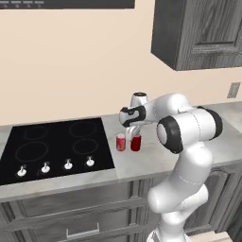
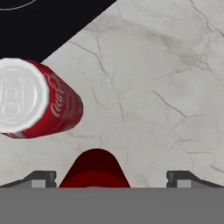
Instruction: Four empty soda cans are scattered around the kitchen. Gather all the cans and cluster them next to the stove for recycling.
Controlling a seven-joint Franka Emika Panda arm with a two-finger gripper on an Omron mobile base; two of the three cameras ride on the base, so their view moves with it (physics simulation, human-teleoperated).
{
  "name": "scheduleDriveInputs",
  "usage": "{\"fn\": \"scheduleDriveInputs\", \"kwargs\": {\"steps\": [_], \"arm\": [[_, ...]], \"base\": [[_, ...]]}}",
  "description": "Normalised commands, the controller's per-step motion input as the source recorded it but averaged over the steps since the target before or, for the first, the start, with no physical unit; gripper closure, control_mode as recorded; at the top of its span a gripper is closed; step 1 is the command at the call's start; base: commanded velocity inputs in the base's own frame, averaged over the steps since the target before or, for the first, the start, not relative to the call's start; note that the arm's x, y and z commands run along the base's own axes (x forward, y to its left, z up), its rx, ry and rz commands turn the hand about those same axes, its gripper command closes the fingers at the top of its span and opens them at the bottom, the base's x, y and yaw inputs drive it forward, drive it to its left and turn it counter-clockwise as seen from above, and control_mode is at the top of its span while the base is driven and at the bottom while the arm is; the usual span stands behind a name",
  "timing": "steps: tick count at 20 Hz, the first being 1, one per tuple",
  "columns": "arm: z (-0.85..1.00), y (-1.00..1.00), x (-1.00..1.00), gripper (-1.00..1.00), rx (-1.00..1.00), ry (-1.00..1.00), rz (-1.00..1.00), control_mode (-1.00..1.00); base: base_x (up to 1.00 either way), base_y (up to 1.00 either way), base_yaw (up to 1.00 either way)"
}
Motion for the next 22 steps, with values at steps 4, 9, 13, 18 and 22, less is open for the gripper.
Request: {"fn": "scheduleDriveInputs", "kwargs": {"steps": [4, 9, 13, 18, 22], "arm": [[-0.15, 0.0, 0.07, -1.0, 0.0, 0.0, 0.0, -1.0], [0.0, 0.0, 0.01, -1.0, 0.0, 0.0, 0.0, -1.0], [0.0, 0.0, 0.0, -1.0, 0.0, 0.0, 0.0, -1.0], [0.03, 0.06, 0.02, -1.0, 0.0, 0.0, 0.0, -1.0], [0.13, 0.24, 0.1, -1.0, 0.0, 0.0, 0.0, -1.0]], "base": [[0.0, 0.0, 0.0], [0.0, 0.0, 0.0], [0.0, 0.0, 0.0], [0.0, 0.0, 0.0], [0.0, 0.0, 0.0]]}}
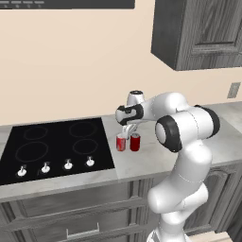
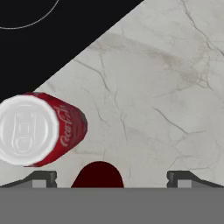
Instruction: Four empty soda cans are scattered around the kitchen. Gather all the cans and cluster them next to the stove for recycling.
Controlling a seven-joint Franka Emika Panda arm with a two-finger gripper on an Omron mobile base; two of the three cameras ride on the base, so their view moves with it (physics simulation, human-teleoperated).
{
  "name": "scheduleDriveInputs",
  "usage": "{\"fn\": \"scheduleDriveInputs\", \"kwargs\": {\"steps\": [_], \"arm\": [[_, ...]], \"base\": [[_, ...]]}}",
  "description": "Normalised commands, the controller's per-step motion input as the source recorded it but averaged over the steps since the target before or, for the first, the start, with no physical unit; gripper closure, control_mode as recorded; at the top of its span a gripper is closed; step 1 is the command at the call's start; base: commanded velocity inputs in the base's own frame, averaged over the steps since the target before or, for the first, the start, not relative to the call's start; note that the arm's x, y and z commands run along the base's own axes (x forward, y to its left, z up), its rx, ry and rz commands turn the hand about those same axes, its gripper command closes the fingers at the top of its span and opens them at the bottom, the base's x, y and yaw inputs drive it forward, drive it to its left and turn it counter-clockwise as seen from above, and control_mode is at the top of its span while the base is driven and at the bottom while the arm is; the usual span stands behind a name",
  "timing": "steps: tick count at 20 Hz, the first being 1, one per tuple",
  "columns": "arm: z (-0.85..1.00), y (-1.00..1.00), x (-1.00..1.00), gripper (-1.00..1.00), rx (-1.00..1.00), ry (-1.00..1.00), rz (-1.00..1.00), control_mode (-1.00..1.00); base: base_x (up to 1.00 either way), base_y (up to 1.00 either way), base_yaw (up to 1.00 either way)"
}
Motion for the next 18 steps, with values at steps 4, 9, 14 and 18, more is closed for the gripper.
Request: {"fn": "scheduleDriveInputs", "kwargs": {"steps": [4, 9, 14, 18], "arm": [[0.11, 0.17, 0.04, -1.0, 0.0, -0.02, 0.0, -1.0], [0.43, 0.0, 0.0, -1.0, 0.0, -0.02, 0.0, -1.0], [0.57, 0.0, 0.0, -1.0, 0.0, -0.06, -0.05, -1.0], [0.49, 0.0, -0.07, -1.0, 0.0, -0.06, -0.14, -1.0]], "base": [[0.0, 0.0, 0.0], [0.0, 0.0, 0.0], [0.0, 0.0, 0.0], [0.0, 0.0, 0.0]]}}
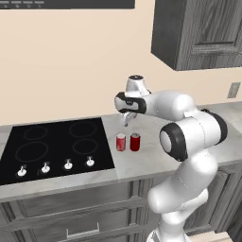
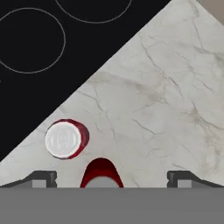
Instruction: Four empty soda cans are scattered around the kitchen. Gather all the cans and cluster them next to the stove for recycling.
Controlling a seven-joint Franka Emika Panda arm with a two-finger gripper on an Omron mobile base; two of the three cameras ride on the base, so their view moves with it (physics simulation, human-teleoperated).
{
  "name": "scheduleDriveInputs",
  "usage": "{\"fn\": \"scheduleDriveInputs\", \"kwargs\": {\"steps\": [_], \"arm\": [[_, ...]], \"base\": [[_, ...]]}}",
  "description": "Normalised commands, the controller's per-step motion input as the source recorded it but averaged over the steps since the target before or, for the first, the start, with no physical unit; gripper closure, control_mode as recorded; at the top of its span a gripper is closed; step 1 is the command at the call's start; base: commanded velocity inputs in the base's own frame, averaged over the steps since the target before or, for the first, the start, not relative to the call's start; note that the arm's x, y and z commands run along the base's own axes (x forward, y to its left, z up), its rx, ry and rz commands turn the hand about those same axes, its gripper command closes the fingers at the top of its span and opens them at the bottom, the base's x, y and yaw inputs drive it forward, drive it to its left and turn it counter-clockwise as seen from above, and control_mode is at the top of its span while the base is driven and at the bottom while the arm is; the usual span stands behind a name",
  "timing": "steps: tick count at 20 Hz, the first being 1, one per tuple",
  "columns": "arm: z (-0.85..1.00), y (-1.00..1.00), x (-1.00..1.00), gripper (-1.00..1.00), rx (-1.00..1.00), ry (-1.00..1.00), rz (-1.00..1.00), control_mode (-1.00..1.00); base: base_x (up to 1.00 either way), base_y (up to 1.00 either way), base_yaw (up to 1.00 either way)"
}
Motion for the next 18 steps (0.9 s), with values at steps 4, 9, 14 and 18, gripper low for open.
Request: {"fn": "scheduleDriveInputs", "kwargs": {"steps": [4, 9, 14, 18], "arm": [[0.34, 0.0, -0.35, -1.0, 0.0, -0.13, -0.22, -1.0], [0.49, 0.0, -0.52, -1.0, 0.0, -0.12, -0.31, -1.0], [0.78, -0.01, -0.65, -1.0, 0.04, -0.11, -0.33, -1.0], [0.8, -0.11, -0.79, -1.0, 0.13, -0.07, -0.27, -1.0]], "base": [[0.0, 0.0, 0.0], [0.0, 0.0, 0.0], [0.0, 0.0, 0.0], [0.0, 0.0, 0.0]]}}
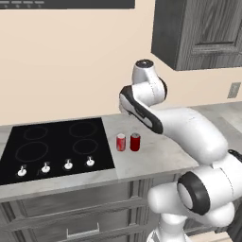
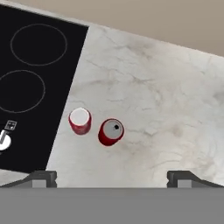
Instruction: Four empty soda cans are scattered around the kitchen. Gather all the cans and cluster them next to the stove for recycling.
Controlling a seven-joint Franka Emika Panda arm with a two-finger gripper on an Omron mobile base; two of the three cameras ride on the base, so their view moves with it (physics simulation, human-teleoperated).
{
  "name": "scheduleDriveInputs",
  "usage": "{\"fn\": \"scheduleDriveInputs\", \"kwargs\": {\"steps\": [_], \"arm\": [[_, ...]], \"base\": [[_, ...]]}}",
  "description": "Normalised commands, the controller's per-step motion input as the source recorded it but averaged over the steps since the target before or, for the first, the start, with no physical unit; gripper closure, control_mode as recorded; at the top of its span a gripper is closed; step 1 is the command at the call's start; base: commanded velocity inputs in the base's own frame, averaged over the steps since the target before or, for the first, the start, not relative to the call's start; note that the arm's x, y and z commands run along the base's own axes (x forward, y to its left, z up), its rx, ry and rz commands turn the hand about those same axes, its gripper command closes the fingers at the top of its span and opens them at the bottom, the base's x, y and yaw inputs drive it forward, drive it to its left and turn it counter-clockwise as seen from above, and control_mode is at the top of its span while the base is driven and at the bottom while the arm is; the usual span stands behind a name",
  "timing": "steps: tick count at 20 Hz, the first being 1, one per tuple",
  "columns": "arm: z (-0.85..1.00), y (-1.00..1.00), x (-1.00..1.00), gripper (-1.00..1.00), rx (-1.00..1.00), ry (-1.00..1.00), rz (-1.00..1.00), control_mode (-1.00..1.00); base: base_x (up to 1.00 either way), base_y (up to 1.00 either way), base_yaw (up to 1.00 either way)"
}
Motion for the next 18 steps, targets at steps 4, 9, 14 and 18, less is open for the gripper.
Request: {"fn": "scheduleDriveInputs", "kwargs": {"steps": [4, 9, 14, 18], "arm": [[0.67, -0.27, -0.97, -1.0, 0.21, -0.1, -0.17, -1.0], [0.23, -0.4, -1.0, -1.0, 0.26, -0.14, 0.0, -1.0], [0.11, -0.24, -0.91, -1.0, 0.05, -0.21, 0.0, -1.0], [0.12, 0.0, -0.7, -1.0, 0.0, -0.04, -0.04, -1.0]], "base": [[0.0, 0.0, 0.0], [0.0, 0.0, 0.0], [0.0, 0.0, 0.0], [0.0, 0.0, 0.0]]}}
